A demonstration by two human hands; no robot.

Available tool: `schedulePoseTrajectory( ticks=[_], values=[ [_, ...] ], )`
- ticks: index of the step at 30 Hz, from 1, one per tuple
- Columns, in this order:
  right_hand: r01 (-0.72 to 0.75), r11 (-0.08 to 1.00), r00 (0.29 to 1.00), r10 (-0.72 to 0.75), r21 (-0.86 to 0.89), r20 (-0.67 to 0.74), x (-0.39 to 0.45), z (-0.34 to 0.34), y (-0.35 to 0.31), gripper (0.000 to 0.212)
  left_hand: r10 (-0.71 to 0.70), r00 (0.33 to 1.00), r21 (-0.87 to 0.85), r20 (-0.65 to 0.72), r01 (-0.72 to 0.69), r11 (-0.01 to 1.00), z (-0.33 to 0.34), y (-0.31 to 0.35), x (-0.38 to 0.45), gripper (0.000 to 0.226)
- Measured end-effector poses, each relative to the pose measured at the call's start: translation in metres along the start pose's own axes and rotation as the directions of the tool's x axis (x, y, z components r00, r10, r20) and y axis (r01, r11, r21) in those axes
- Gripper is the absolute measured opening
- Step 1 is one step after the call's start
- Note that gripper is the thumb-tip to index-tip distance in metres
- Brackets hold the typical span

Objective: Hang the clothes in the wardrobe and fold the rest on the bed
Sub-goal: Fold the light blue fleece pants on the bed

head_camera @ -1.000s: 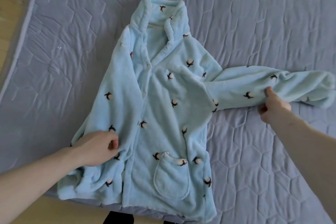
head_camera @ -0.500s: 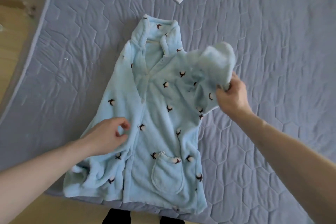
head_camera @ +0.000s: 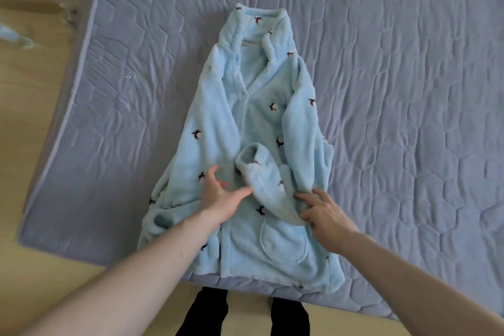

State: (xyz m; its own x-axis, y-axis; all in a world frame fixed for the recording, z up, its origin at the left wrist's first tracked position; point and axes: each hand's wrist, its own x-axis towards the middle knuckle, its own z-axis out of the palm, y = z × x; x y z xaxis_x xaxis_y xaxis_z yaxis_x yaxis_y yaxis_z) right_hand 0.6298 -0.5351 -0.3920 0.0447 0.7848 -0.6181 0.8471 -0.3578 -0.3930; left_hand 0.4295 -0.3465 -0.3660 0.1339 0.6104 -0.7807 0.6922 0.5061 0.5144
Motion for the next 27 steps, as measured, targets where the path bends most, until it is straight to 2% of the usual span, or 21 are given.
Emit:
schedulePoseTrajectory(
  ticks=[1,2,3,4,5,7,8,9,10,11,13,15,17,19,20,22,24,25,27],
  values=[
    [-0.02,1.0,1.0,0.02,0.0,-0.005,-0.001,0.003,-0.002,0.036,0.16,0.987,0.172,-0.031,-0.152,0.973,0.001,-0.008,0.001,0.11],
    [-0.046,0.999,0.999,0.046,0.005,-0.017,-0.002,0.004,-0.005,0.035,0.338,0.941,0.357,-0.004,-0.314,0.88,0.001,-0.014,0.003,0.113],
    [-0.08,0.996,0.996,0.081,0.027,-0.04,-0.003,0.004,-0.008,0.034,0.489,0.869,0.505,0.075,-0.456,0.733,0.002,-0.019,0.005,0.113],
    [-0.116,0.991,0.991,0.12,0.064,-0.062,-0.004,0.004,-0.013,0.037,0.582,0.795,0.59,0.171,-0.555,0.585,0.003,-0.022,0.008,0.109],
    [-0.144,0.985,0.985,0.152,0.097,-0.078,-0.005,0.003,-0.018,0.046,0.625,0.742,0.624,0.243,-0.613,0.485,0.005,-0.021,0.01,0.097],
    [-0.16,0.982,0.982,0.168,0.103,-0.082,-0.004,0.002,-0.027,0.074,0.657,0.692,0.679,0.298,-0.637,0.364,0.005,-0.016,0.013,0.051],
    [-0.162,0.983,0.983,0.168,0.085,-0.073,-0.003,0.001,-0.032,0.086,0.642,0.699,0.725,0.314,-0.614,0.314,0.004,-0.013,0.013,0.027],
    [-0.166,0.985,0.984,0.169,0.053,-0.057,-0.002,0.001,-0.036,0.093,0.618,0.717,0.755,0.322,-0.588,0.29,0.003,-0.009,0.012,0.013],
    [-0.176,0.984,0.983,0.176,0.011,-0.044,-0.001,0.001,-0.04,0.094,0.577,0.748,0.763,0.327,-0.569,0.306,0.003,-0.007,0.009,0.011],
    [-0.185,0.982,0.982,0.184,-0.025,-0.041,-0.001,0.001,-0.042,0.088,0.513,0.798,0.735,0.317,-0.549,0.399,0.003,-0.004,0.002,0.012],
    [-0.181,0.983,0.979,0.178,-0.019,-0.097,-0.002,0.002,-0.044,0.058,0.358,0.878,0.562,0.316,-0.478,0.675,0.006,-0.002,-0.023,0.014],
    [-0.146,0.987,0.967,0.158,0.074,-0.201,-0.007,0.005,-0.043,0.03,0.296,0.877,0.385,0.379,-0.44,0.811,0.011,-0.012,-0.055,0.015],
    [-0.077,0.988,0.942,0.117,0.135,-0.315,-0.016,0.012,-0.04,0.024,0.213,0.847,0.298,0.487,-0.39,0.871,0.011,-0.03,-0.087,0.015],
    [-0.025,0.996,0.924,0.057,0.089,-0.377,-0.027,0.019,-0.034,0.027,0.048,0.777,0.362,0.628,-0.346,0.866,0.005,-0.048,-0.107,0.027],
    [-0.034,0.999,0.945,0.045,0.04,-0.324,-0.032,0.022,-0.034,0.029,-0.026,0.741,0.443,0.671,-0.373,0.815,0.0,-0.056,-0.111,0.036],
    [-0.089,0.994,0.993,0.083,-0.066,-0.085,-0.039,0.03,-0.038,0.043,-0.11,0.719,0.573,0.686,-0.44,0.692,-0.012,-0.065,-0.105,0.047],
    [-0.17,0.98,0.98,0.179,-0.099,0.09,-0.04,0.039,-0.043,0.057,-0.106,0.771,0.645,0.628,-0.44,0.625,-0.024,-0.06,-0.089,0.045],
    [-0.203,0.976,0.97,0.212,-0.083,0.117,-0.039,0.041,-0.046,0.059,-0.074,0.808,0.665,0.585,-0.425,0.614,-0.03,-0.055,-0.077,0.042],
    [-0.256,0.966,0.965,0.255,0.015,0.052,-0.033,0.039,-0.056,0.052,0.027,0.88,0.67,0.475,-0.382,0.637,-0.043,-0.036,-0.046,0.034]
  ],
)
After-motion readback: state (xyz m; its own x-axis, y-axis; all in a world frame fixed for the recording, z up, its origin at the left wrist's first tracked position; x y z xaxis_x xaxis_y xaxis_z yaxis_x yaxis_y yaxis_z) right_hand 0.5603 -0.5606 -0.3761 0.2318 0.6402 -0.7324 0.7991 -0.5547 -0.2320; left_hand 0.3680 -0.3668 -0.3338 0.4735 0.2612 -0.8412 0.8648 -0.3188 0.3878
